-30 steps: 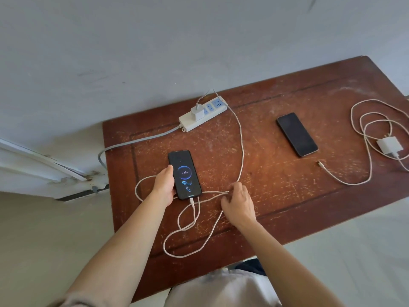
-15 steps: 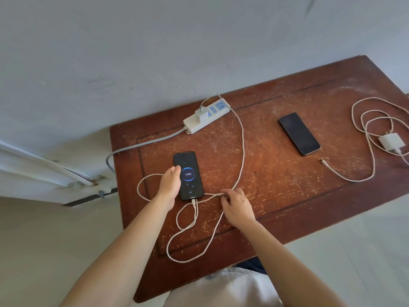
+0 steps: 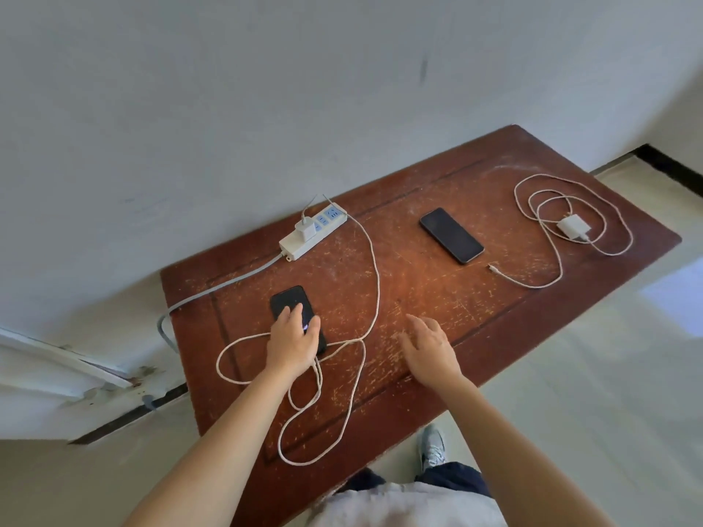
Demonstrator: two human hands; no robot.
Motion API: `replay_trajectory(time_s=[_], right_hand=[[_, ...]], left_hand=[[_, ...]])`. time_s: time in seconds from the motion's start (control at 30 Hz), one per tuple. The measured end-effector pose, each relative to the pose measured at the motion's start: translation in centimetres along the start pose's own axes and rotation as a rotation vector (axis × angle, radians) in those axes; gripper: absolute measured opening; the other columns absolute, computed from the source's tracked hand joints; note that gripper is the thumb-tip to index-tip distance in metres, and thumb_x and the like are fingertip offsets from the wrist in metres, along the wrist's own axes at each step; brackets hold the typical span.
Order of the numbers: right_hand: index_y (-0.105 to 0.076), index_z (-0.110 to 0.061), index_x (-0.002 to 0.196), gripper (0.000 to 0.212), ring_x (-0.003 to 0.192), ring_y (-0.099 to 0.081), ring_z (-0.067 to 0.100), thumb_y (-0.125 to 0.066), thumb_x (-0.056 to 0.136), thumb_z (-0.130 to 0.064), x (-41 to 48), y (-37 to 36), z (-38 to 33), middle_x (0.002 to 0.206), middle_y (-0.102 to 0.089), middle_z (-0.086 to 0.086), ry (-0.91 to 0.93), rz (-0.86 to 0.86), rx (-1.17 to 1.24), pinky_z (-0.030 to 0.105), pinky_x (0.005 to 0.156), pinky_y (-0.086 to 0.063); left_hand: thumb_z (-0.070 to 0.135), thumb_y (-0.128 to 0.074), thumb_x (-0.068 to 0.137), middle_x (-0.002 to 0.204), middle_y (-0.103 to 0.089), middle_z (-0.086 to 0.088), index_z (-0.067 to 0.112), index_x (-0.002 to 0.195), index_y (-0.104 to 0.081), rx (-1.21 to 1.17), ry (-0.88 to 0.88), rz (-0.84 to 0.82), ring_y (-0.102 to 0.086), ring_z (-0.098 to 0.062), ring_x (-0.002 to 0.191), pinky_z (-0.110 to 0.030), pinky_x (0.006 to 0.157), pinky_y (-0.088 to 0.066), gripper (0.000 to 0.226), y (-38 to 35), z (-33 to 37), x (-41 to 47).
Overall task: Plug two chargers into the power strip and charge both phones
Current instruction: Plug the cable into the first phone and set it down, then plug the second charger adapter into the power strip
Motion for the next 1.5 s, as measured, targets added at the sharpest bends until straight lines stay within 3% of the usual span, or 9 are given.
replay_trajectory(time_s=[0.17,0.33,0.57,0.83,1.0,1.2,1.33,1.4,1.5], right_hand=[[-0.020,-0.029,0.158,0.062,0.153,-0.009,0.034,-0.035,0.102,-0.052,1.3,6.1,4.2,0.167,-0.012,0.012,0.044,0.143,-0.146,0.053,0.120,-0.014],[-0.013,-0.026,0.159,0.073,0.153,0.005,0.034,-0.039,0.098,-0.057,3.7,12.2,11.9,0.168,-0.001,0.013,0.045,0.183,-0.163,0.053,0.121,-0.003],[-0.014,-0.025,0.158,0.077,0.153,-0.002,0.036,-0.048,0.095,-0.053,7.7,18.2,22.3,0.167,-0.008,0.014,-0.024,0.078,-0.185,0.054,0.120,-0.010],[-0.014,-0.021,0.158,0.072,0.151,-0.003,0.039,-0.049,0.097,-0.038,14.2,20.5,25.8,0.166,-0.008,0.019,-0.093,-0.008,-0.151,0.054,0.119,-0.013],[-0.011,-0.019,0.158,0.068,0.151,-0.007,0.040,-0.045,0.100,-0.028,20.3,24.2,27.8,0.165,-0.005,0.021,-0.161,0.111,-0.131,0.054,0.119,-0.016],[-0.013,-0.011,0.157,0.076,0.145,-0.025,0.040,-0.052,0.096,-0.036,26.7,28.0,30.6,0.161,-0.022,0.021,-0.277,0.182,-0.141,0.056,0.113,-0.028],[-0.028,-0.004,0.152,0.073,0.128,-0.047,0.037,-0.052,0.096,-0.045,29.2,28.1,31.6,0.139,-0.049,0.019,-0.309,0.155,-0.235,0.050,0.104,-0.038],[-0.042,-0.005,0.142,0.065,0.122,-0.051,0.036,-0.055,0.095,-0.048,29.9,28.2,31.8,0.131,-0.053,0.018,-0.317,0.142,-0.271,0.048,0.100,-0.040],[-0.047,-0.006,0.137,0.063,0.115,-0.055,0.037,-0.057,0.093,-0.050,30.9,29.2,30.6,0.126,-0.052,0.017,-0.323,0.157,-0.142,0.047,0.097,-0.042]], left_hand=[[0.048,-0.035,0.104,0.166,-0.021,-0.014,0.017,0.156,-0.027,0.206,-0.168,0.028,-0.019,-0.033,0.153,-0.054,0.120,-0.028,0.061,-2.9,9.0,-0.4],[0.051,-0.032,0.104,0.168,-0.014,-0.013,0.020,0.158,-0.021,0.254,-0.155,0.052,-0.015,-0.034,0.153,-0.055,0.120,-0.024,0.063,-8.6,16.5,-0.7],[0.053,-0.037,0.102,0.169,-0.006,-0.013,0.021,0.159,-0.013,0.223,-0.055,-0.009,-0.009,-0.035,0.155,-0.055,0.121,-0.020,0.070,-15.8,24.4,0.6],[0.054,-0.042,0.101,0.170,-0.004,-0.013,0.020,0.160,-0.009,0.201,0.028,-0.037,-0.008,-0.035,0.155,-0.055,0.120,-0.022,0.075,-19.6,27.6,4.3],[0.053,-0.037,0.102,0.170,-0.002,-0.014,0.020,0.160,-0.010,0.433,-0.199,-0.022,0.001,-0.032,0.156,-0.054,0.124,-0.012,0.072,-23.3,32.3,9.4],[0.054,-0.023,0.104,0.170,0.007,-0.012,0.024,0.160,-0.009,0.672,-0.480,-0.216,0.010,-0.031,0.155,-0.057,0.123,0.001,0.065,-30.9,38.0,14.2],[0.051,-0.020,0.105,0.170,-0.004,-0.013,0.023,0.159,-0.017,0.734,-0.445,-0.330,-0.001,-0.034,0.156,-0.057,0.123,-0.005,0.061,-33.5,38.1,15.3],[0.050,-0.022,0.105,0.170,-0.006,-0.012,0.023,0.158,-0.020,0.720,-0.439,-0.341,-0.003,-0.033,0.156,-0.055,0.124,-0.006,0.060,-33.4,38.1,15.4],[0.045,-0.026,0.106,0.169,-0.014,-0.008,0.025,0.157,-0.027,0.633,-0.469,-0.339,-0.008,-0.026,0.156,-0.050,0.125,-0.002,0.055,-31.7,38.7,15.7]])
Point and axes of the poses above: each hand's wrist, its own x-axis towards the middle knuckle, its own y-axis out of the back of the hand, z = x × y, the point moved 9 cm from there along x, towards the middle knuckle
